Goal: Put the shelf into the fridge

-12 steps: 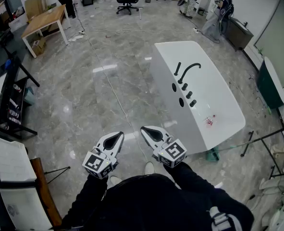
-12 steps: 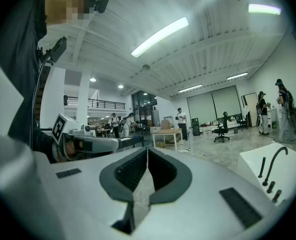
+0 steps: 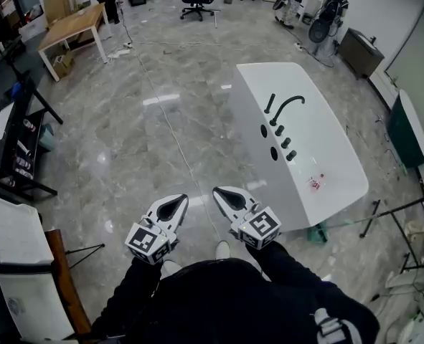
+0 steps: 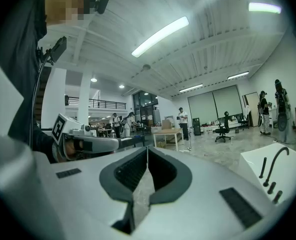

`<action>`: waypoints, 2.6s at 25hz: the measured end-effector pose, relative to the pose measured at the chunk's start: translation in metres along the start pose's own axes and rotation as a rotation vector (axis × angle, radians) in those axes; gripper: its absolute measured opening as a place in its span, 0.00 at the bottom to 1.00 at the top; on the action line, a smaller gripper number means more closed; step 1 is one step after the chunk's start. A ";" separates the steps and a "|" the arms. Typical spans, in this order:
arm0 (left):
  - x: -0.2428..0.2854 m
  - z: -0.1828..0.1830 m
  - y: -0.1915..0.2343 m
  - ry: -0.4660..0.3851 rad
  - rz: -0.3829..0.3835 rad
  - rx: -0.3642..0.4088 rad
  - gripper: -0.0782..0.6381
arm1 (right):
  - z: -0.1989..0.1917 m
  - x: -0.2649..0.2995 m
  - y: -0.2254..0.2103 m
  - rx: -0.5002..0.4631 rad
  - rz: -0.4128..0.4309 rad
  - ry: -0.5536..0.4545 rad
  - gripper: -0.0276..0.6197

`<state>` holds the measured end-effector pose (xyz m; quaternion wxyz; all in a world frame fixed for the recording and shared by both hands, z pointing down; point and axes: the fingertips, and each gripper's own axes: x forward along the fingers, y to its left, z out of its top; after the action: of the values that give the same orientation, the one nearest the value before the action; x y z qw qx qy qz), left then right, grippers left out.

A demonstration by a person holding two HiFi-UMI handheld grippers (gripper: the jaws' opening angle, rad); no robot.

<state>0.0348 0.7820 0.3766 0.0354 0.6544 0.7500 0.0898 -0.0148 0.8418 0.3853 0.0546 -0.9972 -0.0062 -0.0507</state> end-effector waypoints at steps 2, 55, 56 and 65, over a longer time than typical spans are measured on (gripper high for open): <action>0.000 0.001 0.000 -0.001 0.009 0.006 0.12 | 0.003 -0.001 0.000 0.009 -0.005 -0.003 0.06; -0.629 -0.087 -0.075 -0.297 1.192 -0.104 0.12 | -0.066 0.065 0.670 -0.155 1.399 0.111 0.05; -0.644 -0.089 -0.080 -0.305 1.221 -0.106 0.12 | -0.067 0.062 0.688 -0.157 1.439 0.107 0.05; -0.751 -0.106 -0.115 -0.365 1.471 -0.118 0.12 | -0.098 0.050 0.796 -0.201 1.664 0.176 0.05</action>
<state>0.0109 0.0159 0.4112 0.1248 0.9872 0.0967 0.0204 0.0398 0.0398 0.4008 -0.0148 -0.6690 0.7396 -0.0718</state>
